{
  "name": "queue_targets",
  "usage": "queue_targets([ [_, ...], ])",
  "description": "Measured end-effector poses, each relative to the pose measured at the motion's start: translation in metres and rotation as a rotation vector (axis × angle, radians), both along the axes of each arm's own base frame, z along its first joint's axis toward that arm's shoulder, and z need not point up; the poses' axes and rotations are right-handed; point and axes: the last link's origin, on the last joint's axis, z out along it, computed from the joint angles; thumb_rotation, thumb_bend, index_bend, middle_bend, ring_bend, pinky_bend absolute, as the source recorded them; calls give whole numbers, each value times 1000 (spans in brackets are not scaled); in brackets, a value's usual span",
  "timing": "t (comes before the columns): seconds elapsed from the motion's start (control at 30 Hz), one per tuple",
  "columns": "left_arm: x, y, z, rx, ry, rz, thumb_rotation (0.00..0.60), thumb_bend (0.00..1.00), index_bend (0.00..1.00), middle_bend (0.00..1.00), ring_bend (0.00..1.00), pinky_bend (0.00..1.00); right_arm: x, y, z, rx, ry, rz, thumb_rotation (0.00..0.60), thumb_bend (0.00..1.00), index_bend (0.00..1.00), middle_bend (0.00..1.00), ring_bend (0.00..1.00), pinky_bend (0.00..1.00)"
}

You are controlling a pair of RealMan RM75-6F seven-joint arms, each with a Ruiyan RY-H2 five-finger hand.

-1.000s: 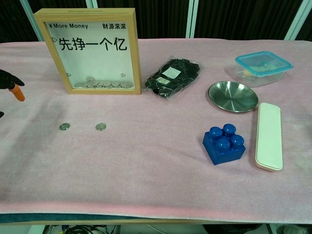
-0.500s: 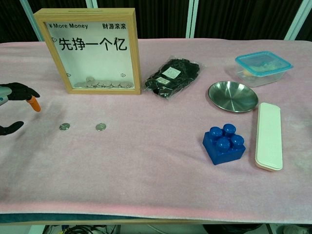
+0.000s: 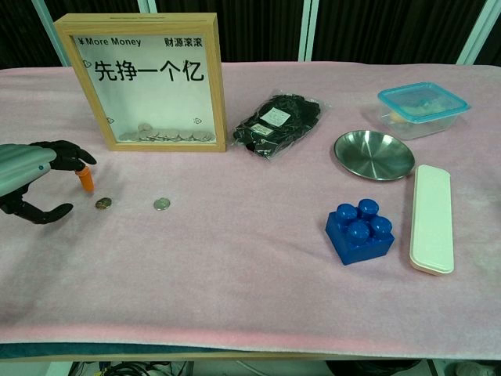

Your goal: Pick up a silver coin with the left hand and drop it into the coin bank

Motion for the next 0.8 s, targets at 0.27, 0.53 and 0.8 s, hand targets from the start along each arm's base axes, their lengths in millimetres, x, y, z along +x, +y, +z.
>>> queue_targets([
  [0.27, 1, 2, -7, -11, -4, 3, 600, 427, 396, 143, 0, 71, 0, 0, 0, 0, -2, -2, 600, 151, 156, 56, 159, 201],
  [0.53, 4, 2, -12, -19, -18, -14, 600, 427, 399, 144, 0, 70, -1, 0, 0, -3, -1, -4, 600, 153, 156, 56, 159, 201],
  [0.8, 5, 4, -16, -22, -17, -20, 600, 427, 412, 144, 0, 69, -1, 0, 0, -3, -1, -3, 600, 153, 156, 56, 159, 201],
])
